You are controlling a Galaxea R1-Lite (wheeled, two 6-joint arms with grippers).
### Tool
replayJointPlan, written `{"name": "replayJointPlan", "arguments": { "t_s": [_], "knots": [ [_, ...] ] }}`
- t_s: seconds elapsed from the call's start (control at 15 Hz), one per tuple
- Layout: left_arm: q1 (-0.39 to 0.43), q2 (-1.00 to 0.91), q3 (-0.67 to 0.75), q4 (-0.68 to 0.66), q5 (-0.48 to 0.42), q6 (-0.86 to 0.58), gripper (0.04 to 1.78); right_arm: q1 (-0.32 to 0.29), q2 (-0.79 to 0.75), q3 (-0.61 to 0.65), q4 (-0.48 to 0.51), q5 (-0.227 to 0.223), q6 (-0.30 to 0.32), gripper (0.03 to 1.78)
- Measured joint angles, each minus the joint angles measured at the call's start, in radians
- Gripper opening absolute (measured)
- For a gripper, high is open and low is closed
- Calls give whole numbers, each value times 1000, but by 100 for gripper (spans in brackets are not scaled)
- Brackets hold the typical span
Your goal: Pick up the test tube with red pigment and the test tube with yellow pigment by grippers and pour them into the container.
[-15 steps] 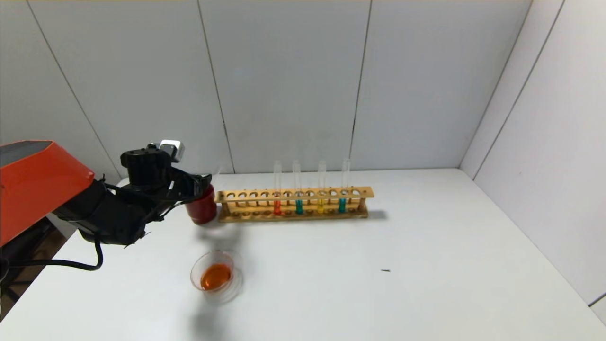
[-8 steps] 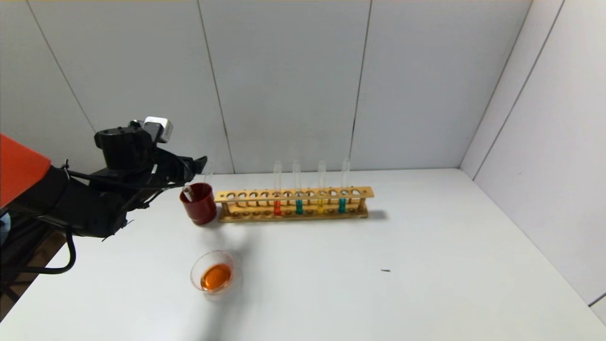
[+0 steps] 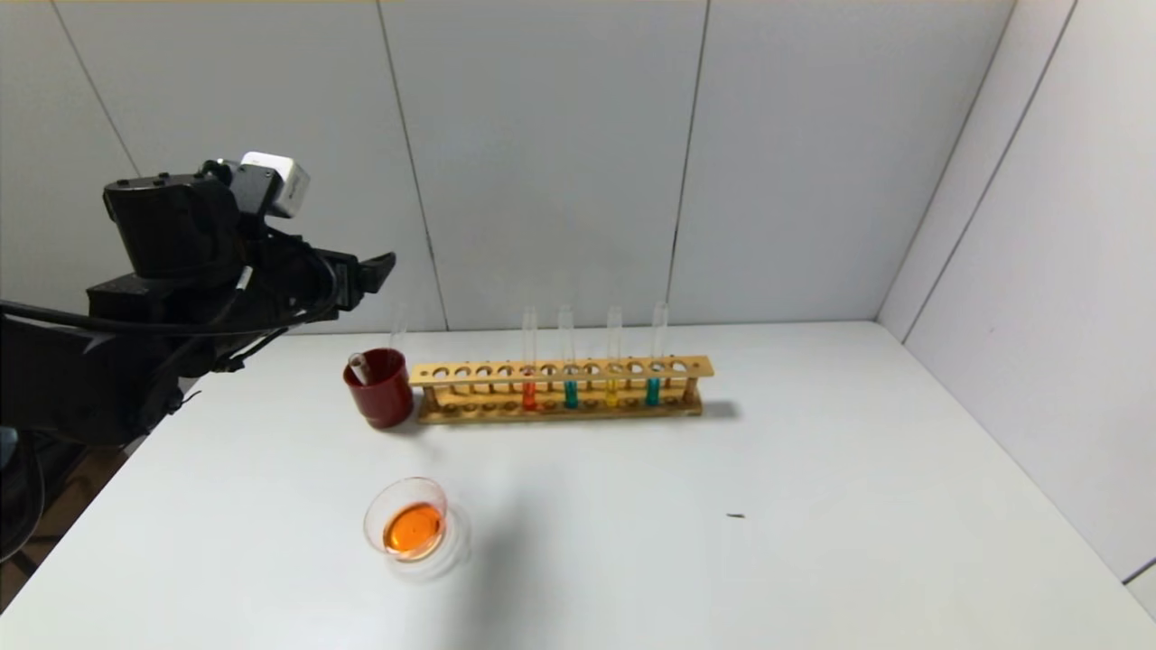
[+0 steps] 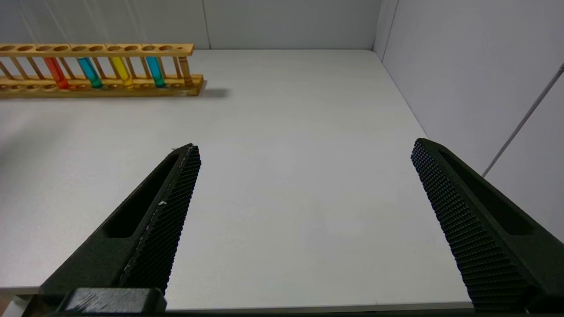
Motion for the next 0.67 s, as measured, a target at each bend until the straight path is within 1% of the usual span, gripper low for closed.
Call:
{"name": "replayJointPlan", "arguments": {
  "t_s": [0.13,0.33,0.47,0.67],
  "knots": [
    [-83,-48,17,11,-1,-1,174,0,0,0,0,0,0,175],
    [-194,-70,71,4,6,-12,174,0,0,0,0,0,0,175],
    [-237,-54,113,-36,17,-18,174,0,0,0,0,0,0,175],
    [-267,7,165,-170,23,-16,174,0,0,0,0,0,0,175]
  ]
}}
